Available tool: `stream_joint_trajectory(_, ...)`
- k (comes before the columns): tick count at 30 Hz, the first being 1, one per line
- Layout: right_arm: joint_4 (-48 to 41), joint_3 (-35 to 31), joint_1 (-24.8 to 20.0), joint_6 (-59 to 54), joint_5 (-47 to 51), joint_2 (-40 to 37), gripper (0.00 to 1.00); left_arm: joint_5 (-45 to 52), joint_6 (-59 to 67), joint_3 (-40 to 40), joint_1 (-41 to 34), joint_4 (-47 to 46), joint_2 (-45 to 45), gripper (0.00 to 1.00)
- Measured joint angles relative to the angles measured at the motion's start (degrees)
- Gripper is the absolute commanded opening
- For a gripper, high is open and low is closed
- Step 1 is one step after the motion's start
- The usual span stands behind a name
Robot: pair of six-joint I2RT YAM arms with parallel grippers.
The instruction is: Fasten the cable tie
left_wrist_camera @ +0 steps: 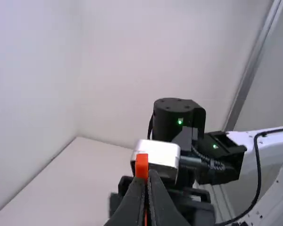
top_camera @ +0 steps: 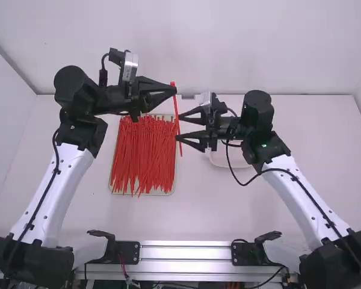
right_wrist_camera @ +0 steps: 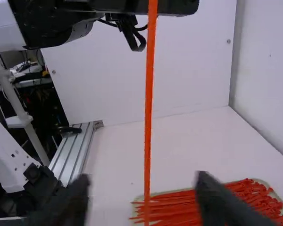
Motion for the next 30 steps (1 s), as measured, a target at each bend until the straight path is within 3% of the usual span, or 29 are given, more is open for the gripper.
stream_joint_trajectory(11, -2.95, 0.0, -9.46, -4.59, -13.46, 0.0, 0.99, -2.43, 2.54, 0.0, 0.2, -3.28, 0.7, 0.02)
stream_joint_trajectory(14, -6.21, 0.0, -12.26, -5.73, -15.06, -0.02, 0.99, -4.15, 2.97, 0.0, 0.22, -4.98, 1.86, 0.02)
stream_joint_trajectory(18, -18.08, 0.11, -15.3, -10.54, -12.46, -0.02, 0.99, -5.79, 3.61, 0.0, 0.2, -5.46, 4.04, 0.01)
stream_joint_trajectory(22, -27.28, 0.11, -15.8, -20.02, -9.07, -0.02, 0.99, -6.86, 3.54, 0.0, 0.2, -5.57, 5.57, 0.02)
stream_joint_trajectory(24, -31.65, 0.11, -15.28, -30.93, -8.52, 0.0, 0.99, -8.24, 2.89, 0.0, 0.22, -5.92, 6.4, 0.02)
stream_joint_trajectory(30, -34.64, 0.11, -11.52, -54.29, -9.51, 0.0, 0.99, -11.61, 1.2, 0.0, 0.39, -7.04, 8.11, 0.02)
